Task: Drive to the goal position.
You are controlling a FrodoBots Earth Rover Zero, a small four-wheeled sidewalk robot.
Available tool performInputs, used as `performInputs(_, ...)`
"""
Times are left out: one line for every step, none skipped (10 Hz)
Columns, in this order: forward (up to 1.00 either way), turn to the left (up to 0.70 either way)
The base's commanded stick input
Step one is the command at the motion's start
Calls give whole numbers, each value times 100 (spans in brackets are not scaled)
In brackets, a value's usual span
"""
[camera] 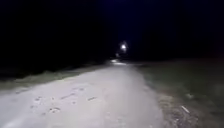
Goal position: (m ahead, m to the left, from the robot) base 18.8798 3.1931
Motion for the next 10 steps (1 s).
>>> performInputs(0,0)
performInputs(0,0)
performInputs(0,0)
performInputs(0,0)
performInputs(1,0)
performInputs(4,0)
performInputs(4,0)
performInputs(0,0)
performInputs(4,0)
performInputs(0,0)
